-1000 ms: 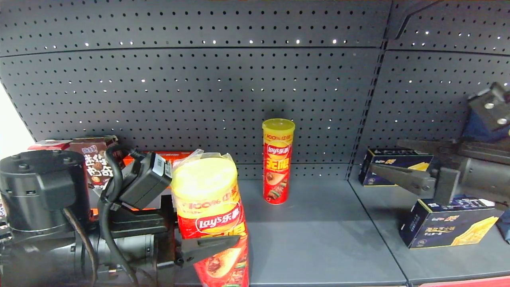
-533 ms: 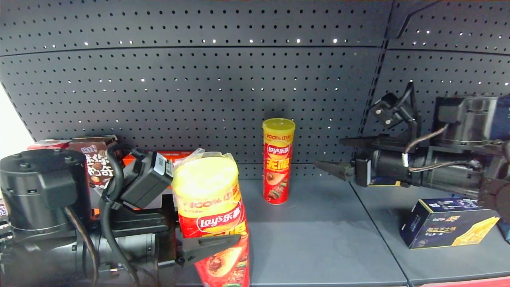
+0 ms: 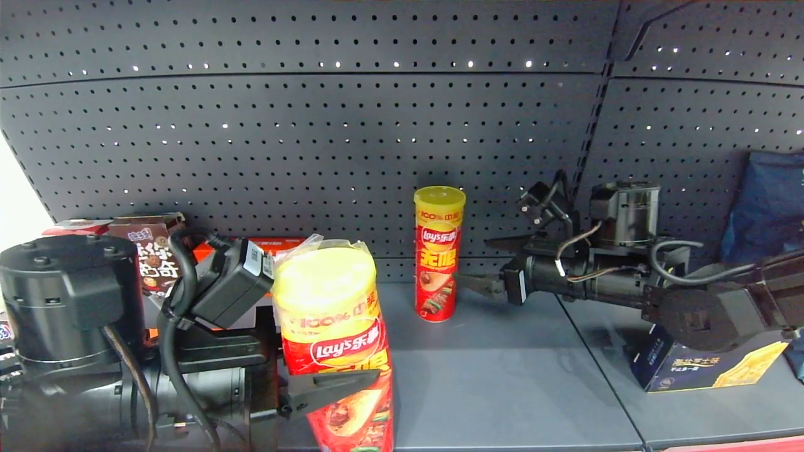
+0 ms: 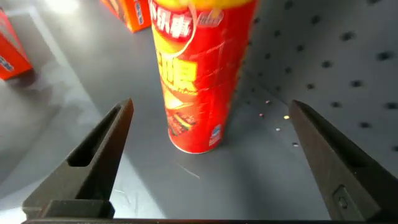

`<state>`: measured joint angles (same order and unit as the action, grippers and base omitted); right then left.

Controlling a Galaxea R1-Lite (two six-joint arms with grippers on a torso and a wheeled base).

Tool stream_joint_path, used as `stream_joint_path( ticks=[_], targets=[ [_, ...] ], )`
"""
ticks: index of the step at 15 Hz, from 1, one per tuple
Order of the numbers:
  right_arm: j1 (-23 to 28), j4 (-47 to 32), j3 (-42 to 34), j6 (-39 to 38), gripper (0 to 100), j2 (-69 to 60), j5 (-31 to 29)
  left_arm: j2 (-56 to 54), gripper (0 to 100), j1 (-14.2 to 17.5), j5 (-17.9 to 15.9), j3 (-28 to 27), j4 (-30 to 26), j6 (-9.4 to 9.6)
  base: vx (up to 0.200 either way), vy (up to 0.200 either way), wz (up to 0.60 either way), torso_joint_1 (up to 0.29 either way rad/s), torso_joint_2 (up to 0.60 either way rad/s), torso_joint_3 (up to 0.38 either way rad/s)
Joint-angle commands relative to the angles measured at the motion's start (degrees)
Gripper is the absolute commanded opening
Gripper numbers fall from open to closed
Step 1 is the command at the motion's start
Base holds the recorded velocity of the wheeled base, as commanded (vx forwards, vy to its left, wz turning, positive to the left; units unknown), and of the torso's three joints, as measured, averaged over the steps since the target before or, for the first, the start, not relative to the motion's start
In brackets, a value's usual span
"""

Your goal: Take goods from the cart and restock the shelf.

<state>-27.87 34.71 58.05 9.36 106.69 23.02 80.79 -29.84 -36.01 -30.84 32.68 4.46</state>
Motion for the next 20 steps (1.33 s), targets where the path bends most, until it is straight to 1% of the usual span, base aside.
stream_joint_path(
  ticks=[1, 4, 8, 11, 13, 15, 20],
  targets=[
    [-0.3, 0.4, 0.9, 0.0, 100, 3.2, 0.1, 0.6, 0, 0.0, 0.0, -0.1, 0.1, 0.02, 0.0, 0.0, 0.0, 0.0, 0.0, 0.0],
    [-0.4, 2.0, 1.4, 0.0, 100, 5.9, 2.0, 0.8, 0, 0.0, 0.1, -0.1, 0.1, 0.02, 0.0, 0.0, 0.0, 0.0, 0.0, 0.0],
    [-0.6, 2.3, 3.2, 0.0, 100, 8.7, 2.2, 0.8, 0, 0.0, 0.1, 0.0, 0.1, 0.02, 0.0, 0.0, 0.0, 0.0, 0.0, 0.0],
    [-1.9, 2.8, 4.7, 0.0, 100, 11.1, 2.6, 0.8, 0, 0.0, 0.1, 0.1, 0.1, 0.02, 0.0, 0.0, 0.0, 0.0, 0.0, 0.0],
    [-2.2, 2.8, 5.2, 0.0, 100, 12.2, 2.6, 0.8, 0, 1.0, 0.0, 0.1, 0.2, 0.02, 0.0, 0.0, 0.0, 0.0, 0.0, 0.0],
    [-2.2, 2.8, 5.5, 0.0, 100, 12.7, 2.6, 0.8, 0, 1.1, 0.0, 0.1, 0.2, 0.02, 0.0, 0.0, 0.0, 0.0, 0.0, 0.0],
    [-3.0, 2.8, 10.1, -0.1, 100, 16.8, 2.5, 0.6, 0, 1.1, 0.0, 0.4, 0.2, 0.02, 0.0, 0.0, 0.0, 0.0, 0.0, 0.0]
  ],
)
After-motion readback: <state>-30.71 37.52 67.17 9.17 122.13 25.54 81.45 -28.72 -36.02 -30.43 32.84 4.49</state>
